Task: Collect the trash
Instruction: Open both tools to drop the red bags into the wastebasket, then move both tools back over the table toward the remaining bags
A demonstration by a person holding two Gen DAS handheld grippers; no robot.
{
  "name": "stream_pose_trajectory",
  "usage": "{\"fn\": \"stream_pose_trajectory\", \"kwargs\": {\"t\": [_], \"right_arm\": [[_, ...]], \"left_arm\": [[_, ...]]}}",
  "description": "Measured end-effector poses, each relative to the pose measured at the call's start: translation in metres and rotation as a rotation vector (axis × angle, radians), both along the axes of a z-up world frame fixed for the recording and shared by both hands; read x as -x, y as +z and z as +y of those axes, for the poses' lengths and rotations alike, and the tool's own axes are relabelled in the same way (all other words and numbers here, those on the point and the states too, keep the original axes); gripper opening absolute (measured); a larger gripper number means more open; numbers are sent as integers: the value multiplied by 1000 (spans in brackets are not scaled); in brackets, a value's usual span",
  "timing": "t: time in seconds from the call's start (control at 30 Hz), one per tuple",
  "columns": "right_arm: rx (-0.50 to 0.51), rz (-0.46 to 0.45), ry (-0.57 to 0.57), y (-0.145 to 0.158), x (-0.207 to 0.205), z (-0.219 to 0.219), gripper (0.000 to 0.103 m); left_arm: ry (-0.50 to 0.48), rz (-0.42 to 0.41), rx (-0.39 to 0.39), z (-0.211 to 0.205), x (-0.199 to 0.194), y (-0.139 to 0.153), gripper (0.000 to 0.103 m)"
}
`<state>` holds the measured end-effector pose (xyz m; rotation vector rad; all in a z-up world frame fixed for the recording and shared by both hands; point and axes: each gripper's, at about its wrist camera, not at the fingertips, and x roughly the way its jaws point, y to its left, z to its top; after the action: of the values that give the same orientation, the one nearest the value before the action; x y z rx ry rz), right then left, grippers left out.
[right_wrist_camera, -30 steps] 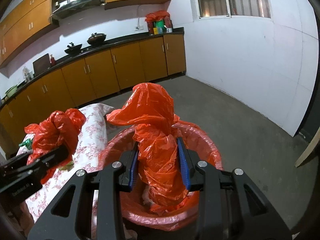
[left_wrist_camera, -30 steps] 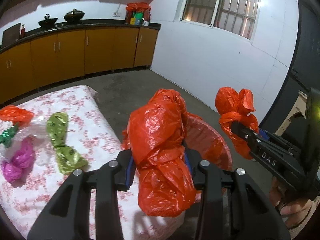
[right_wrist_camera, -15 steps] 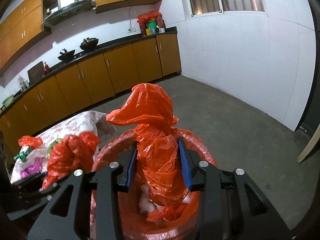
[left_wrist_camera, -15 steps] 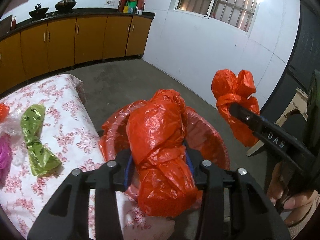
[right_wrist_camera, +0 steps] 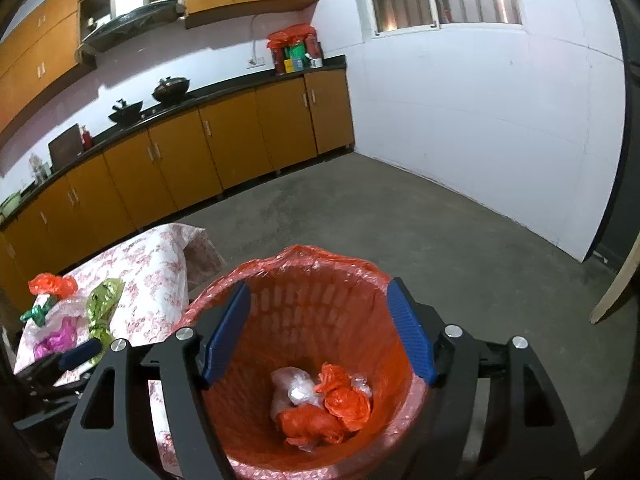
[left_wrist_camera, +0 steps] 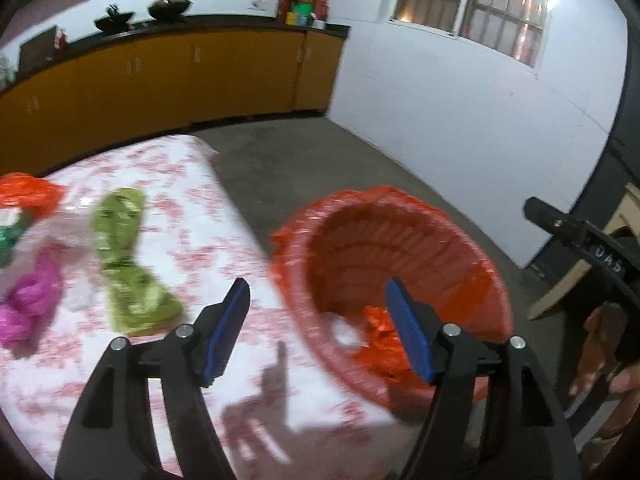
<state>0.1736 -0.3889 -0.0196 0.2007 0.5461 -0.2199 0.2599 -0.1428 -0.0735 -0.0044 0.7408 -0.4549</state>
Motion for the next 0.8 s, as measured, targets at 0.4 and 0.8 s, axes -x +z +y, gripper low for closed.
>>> {"fn": "stream_pose_trajectory", "kwargs": {"t": [0.4,0.8], "right_arm": [[36,13,220,6,-20,78,71],[28,107,486,-23,-75,201,64]], "left_arm": [[239,-106,-96,111,27,10,75],[595,-103,-59,270,39,11,76]]}}
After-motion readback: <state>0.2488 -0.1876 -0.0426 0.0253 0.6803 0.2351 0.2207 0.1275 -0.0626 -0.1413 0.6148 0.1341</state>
